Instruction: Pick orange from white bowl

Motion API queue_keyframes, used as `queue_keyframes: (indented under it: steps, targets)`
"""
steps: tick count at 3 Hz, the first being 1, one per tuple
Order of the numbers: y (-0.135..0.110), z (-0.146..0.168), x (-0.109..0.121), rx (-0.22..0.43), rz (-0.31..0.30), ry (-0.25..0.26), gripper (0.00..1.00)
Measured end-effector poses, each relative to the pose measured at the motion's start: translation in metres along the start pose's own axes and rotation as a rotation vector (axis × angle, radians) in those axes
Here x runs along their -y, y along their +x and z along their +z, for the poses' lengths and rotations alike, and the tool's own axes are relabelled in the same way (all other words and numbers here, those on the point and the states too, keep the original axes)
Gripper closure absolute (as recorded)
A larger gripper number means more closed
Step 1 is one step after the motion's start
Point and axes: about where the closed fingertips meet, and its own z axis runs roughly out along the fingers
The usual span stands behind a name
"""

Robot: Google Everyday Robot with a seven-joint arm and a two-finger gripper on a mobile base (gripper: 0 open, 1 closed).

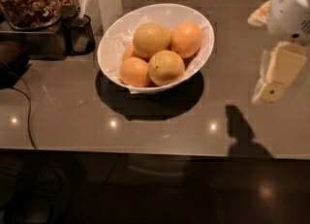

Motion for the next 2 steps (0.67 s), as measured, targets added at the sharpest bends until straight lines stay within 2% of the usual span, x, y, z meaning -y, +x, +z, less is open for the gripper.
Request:
queue_keyframes:
  steps: [2]
  targets:
    - [-0.114, 0.009, 0.030, 0.130, -0.208, -0.019, 0.00]
